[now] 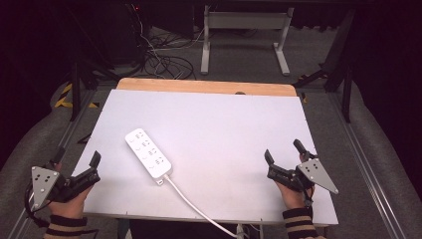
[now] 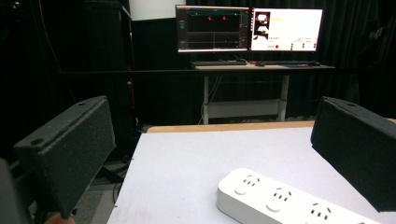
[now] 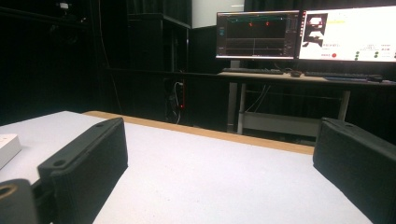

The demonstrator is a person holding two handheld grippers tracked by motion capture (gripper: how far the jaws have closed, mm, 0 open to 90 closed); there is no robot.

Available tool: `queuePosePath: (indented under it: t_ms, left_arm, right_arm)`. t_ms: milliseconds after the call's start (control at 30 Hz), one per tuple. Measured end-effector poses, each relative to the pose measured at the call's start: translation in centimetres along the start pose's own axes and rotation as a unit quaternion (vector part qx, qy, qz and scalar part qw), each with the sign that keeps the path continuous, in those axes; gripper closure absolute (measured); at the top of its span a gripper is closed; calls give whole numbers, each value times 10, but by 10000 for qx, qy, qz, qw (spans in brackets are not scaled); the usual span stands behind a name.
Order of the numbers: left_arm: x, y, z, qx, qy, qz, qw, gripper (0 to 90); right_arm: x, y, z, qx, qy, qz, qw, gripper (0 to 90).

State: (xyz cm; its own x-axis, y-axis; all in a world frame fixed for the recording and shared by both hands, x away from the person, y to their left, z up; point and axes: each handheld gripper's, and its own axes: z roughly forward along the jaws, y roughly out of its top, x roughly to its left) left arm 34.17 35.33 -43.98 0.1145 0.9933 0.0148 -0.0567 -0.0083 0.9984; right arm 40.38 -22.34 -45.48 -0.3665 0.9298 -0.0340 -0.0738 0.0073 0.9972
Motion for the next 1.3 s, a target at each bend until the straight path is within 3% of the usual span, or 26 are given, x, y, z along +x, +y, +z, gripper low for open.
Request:
queuePosePath:
  t_ms: [467, 900, 1233, 1300]
  left_arm:
    - [1, 2, -1, -123, -21, -153, 9998, 4]
    - [0, 3, 0, -52, -138, -242, 9996, 14]
    - [-2, 4, -1, -86, -345, -9, 9994, 179]
    - [-2, 4, -2, -169, -442, 68, 9989, 305]
  right_arm:
    - [0, 0, 1, -6, 2, -9, 10000, 34]
    - [0, 0, 1, 2, -7, -16, 10000, 35]
    - [0, 0, 1, -34, 10, -31, 10000, 34]
    - [0, 0, 1, -23, 8, -17, 10000, 34]
